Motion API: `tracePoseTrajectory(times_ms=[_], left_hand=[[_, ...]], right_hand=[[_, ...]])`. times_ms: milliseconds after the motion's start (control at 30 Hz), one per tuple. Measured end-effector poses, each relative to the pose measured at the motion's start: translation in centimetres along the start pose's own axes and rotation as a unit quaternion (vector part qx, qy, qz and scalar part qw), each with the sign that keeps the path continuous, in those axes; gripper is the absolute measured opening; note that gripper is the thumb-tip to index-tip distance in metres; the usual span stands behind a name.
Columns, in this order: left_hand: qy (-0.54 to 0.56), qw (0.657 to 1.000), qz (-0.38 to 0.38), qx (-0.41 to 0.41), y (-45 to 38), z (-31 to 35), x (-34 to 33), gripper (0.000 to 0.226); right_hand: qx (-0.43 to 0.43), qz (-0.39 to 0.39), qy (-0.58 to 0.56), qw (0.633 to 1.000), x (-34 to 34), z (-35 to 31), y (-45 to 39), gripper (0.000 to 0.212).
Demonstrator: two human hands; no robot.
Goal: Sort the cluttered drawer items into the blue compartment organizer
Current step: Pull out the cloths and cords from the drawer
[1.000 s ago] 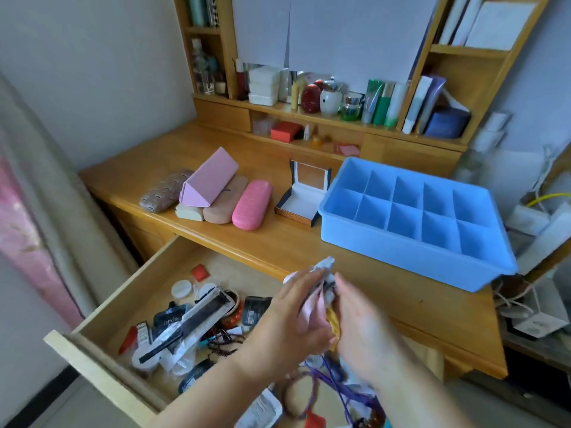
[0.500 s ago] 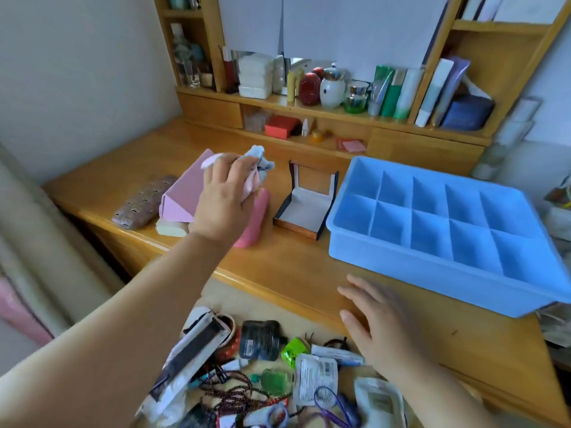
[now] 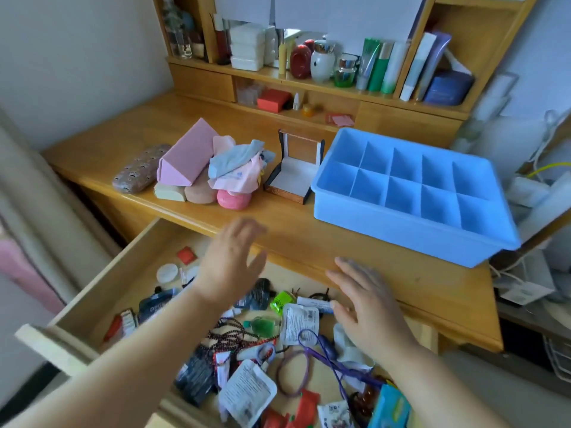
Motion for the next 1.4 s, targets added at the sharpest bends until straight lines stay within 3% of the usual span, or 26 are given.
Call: tracePoseTrajectory(times_ms=[67,133,267,333,433,533,600,733,900,1000,1100,1200,1267,1333,1400], left_hand=[[0.042,0.993,-0.107,0.037,5.2,1.8,-2.7,0.021],[0.055,0.977,-0.196,0.065,9.5,3.2,-5.5,0.021],[0.046,0.953,-0.298,0.043,12.8,5.8,-9.7,0.045],[-0.008,0.944,-0.328,0.019,12.8,6.9,-11.3,0.057],[-0.133,0.922,-0.362,-0.018,12.1,7.7,-12.9,0.070],[-0.212,0.902,-0.371,-0.055,11.7,7.7,-13.2,0.052],[-0.211,0.900,-0.377,-0.057,11.9,7.2,-12.6,0.038],[-0.154,0.913,-0.375,-0.044,12.0,6.4,-9.6,0.036],[0.003,0.960,-0.280,0.008,10.9,6.6,-4.5,0.042],[0.101,0.963,-0.243,0.062,10.3,6.4,-2.1,0.039],[0.237,0.936,-0.216,0.147,10.3,5.6,-0.4,0.032],[0.426,0.857,-0.181,0.225,10.5,5.1,1.2,0.031],[0.486,0.822,-0.175,0.239,10.4,5.3,1.5,0.031],[0.498,0.813,-0.171,0.249,10.3,5.7,1.4,0.035],[0.466,0.834,-0.166,0.246,10.2,6.2,1.3,0.041]], right_hand=[[0.008,0.033,-0.004,0.999,-0.2,-0.4,2.8,0.032],[0.012,0.023,0.016,1.000,-1.1,-0.2,5.6,0.029],[-0.113,-0.169,0.047,0.978,-4.7,2.0,9.9,0.054],[-0.120,-0.210,0.065,0.968,-5.4,2.2,10.8,0.059],[-0.101,-0.204,0.048,0.973,-5.7,1.9,11.4,0.059],[-0.107,-0.201,0.033,0.973,-5.7,2.3,11.8,0.055],[-0.108,-0.184,0.025,0.977,-5.5,2.3,11.7,0.039],[-0.161,-0.152,-0.059,0.973,-4.9,1.9,11.1,0.011],[-0.265,-0.055,-0.366,0.890,-1.8,0.8,9.0,0.013],[-0.269,-0.002,-0.491,0.828,0.6,0.0,7.8,0.012],[-0.241,0.035,-0.621,0.745,2.9,-0.5,7.0,0.017],[-0.220,0.031,-0.690,0.689,4.2,-1.1,6.5,0.023],[-0.224,0.022,-0.731,0.644,4.3,-1.7,6.4,0.025],[-0.226,0.019,-0.739,0.634,4.2,-2.3,6.2,0.026],[-0.221,0.011,-0.728,0.649,4.0,-2.9,6.1,0.026]])
Point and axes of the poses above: each hand's wrist, its own y-axis away from the middle knuckle, its own x-axis out of the back of the hand, z = x × y, the point moved 4 cm from there along -y, towards the middle knuckle, and after that the axes turned 2 degrees about x, right-handed, at the moved point
